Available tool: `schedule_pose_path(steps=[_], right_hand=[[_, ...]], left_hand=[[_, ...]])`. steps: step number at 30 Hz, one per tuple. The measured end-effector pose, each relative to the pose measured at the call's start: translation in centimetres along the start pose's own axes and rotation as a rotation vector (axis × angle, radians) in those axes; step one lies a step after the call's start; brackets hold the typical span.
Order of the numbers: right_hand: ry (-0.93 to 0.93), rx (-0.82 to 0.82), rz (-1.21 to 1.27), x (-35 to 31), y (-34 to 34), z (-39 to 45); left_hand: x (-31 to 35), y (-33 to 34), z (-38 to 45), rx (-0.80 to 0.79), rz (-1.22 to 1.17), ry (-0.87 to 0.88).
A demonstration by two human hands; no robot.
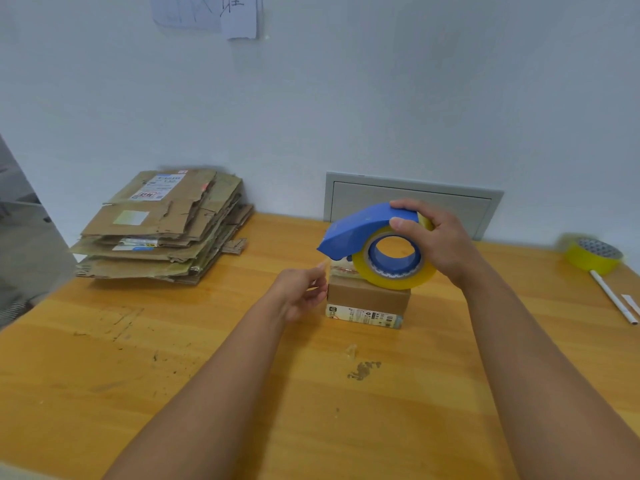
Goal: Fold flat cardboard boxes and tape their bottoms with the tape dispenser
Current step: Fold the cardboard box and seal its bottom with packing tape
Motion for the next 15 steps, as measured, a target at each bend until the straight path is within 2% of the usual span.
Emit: schedule_pose_path(steps=[8, 13, 15], right_hand=[[-0.011, 0.013, 0.04, 0.23, 0.03, -0.18], [0.006, 0.025, 0.079, 0.61, 0.16, -0.03], [0.007, 0.032, 0.085, 0.64, 0.2, -0.09]], left_hand=[[-0.64, 0.74, 0.34, -0.031, 0.047, -0.038], [-0.36, 0.43, -0.1, 0.05, 0.188, -0.009], [-0.41, -0.05, -0.4, 0.095, 0.283, 0.067]])
Point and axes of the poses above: each hand's wrist, its own z-axis towards the middle knuckle, its own y-axis out of the palm, x = y × z, the point moved 7 cm from there along z, towards the middle knuckle, and after that the axes turned 14 degrees about y, right-handed, at the moved point
